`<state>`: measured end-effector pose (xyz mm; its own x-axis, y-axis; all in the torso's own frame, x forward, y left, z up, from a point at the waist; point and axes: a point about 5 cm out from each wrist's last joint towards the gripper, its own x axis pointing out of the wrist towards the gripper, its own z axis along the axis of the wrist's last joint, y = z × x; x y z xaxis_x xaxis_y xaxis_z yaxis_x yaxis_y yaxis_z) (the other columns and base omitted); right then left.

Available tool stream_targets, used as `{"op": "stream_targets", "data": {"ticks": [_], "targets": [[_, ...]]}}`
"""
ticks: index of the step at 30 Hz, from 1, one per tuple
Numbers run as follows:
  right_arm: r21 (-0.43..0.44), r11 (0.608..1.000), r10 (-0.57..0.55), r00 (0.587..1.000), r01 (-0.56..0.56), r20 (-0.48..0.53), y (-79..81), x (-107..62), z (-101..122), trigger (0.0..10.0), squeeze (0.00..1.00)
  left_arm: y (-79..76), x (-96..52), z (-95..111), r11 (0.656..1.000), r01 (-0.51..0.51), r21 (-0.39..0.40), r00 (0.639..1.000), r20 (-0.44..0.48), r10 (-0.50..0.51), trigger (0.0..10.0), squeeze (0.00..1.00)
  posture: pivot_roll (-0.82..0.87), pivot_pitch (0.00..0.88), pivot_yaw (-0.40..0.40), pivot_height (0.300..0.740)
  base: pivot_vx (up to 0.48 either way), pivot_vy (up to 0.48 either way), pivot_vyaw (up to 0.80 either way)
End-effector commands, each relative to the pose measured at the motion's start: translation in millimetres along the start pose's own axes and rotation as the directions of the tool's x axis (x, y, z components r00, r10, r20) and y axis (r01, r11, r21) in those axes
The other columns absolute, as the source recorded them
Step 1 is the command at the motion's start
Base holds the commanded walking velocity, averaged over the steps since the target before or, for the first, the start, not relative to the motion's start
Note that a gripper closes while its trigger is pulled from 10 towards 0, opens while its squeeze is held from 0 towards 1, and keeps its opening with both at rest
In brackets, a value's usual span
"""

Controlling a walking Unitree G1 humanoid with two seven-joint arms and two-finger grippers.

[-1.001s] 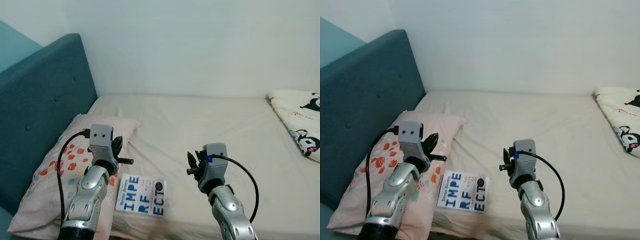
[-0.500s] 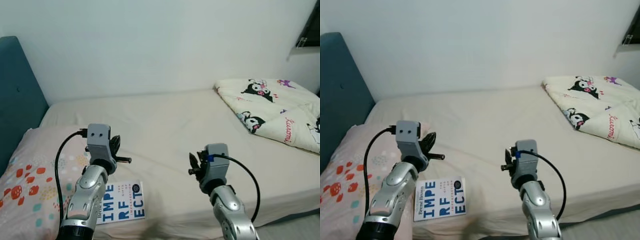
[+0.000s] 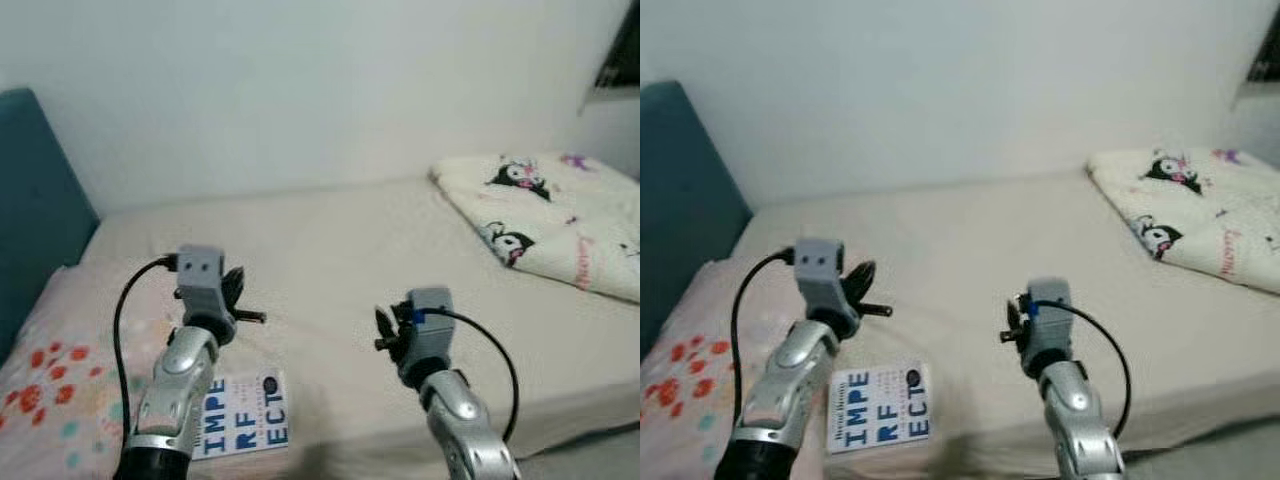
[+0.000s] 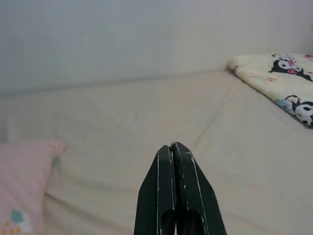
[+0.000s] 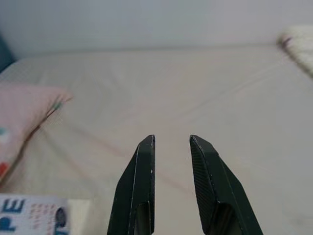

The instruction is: Clean up the room

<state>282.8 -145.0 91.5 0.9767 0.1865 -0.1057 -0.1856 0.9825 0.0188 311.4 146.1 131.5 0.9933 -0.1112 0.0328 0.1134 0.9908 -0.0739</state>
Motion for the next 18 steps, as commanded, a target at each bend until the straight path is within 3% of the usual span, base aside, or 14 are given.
{"op": "stream_targets", "data": {"ticks": [1, 9, 13, 18], "targets": [[0.001, 1.0, 0.01, 1.0, -0.01, 0.027, 4.4, 1.8, 2.9, 10.0, 0.0, 7.2, -2.9, -4.5, 0.999, -0.034, 0.016, 0.999, -0.018, 0.035, 10.0, 0.0, -0.04, 0.004, 0.001, 0.74, 0.0, 0.0, 0.0], [-0.076, 0.997, 0.036, 0.997, -0.031, 0.071, 4.1, 3.1, 5.8, 10.0, 0.0, 11.1, -2.2, -4.2, 0.996, -0.07, 0.057, 0.997, -0.026, 0.071, 10.0, 0.0, -0.03, 0.004, 0.003, 0.74, 0.0, 0.0, 0.0], [-0.112, 0.992, 0.063, 0.991, -0.05, 0.115, 4.4, 3.9, 10.5, 10.0, 0.0, 26.5, -1.1, -4.6, 0.963, -0.215, 0.161, 0.976, 0.006, 0.217, 10.0, 0.0, -0.03, 0.005, 0.007, 0.74, 0.0, 0.0, 0.0], [-0.108, 0.993, 0.063, 0.991, -0.05, 0.119, 3.2, 4.2, 11.3, 10.0, 0.0, 28.4, -1.3, -4.2, 0.963, -0.225, 0.148, 0.974, 0.009, 0.226, 10.0, 0.0, -0.03, 0.004, 0.006, 0.74, 0.0, 0.0, 0.0]]}}
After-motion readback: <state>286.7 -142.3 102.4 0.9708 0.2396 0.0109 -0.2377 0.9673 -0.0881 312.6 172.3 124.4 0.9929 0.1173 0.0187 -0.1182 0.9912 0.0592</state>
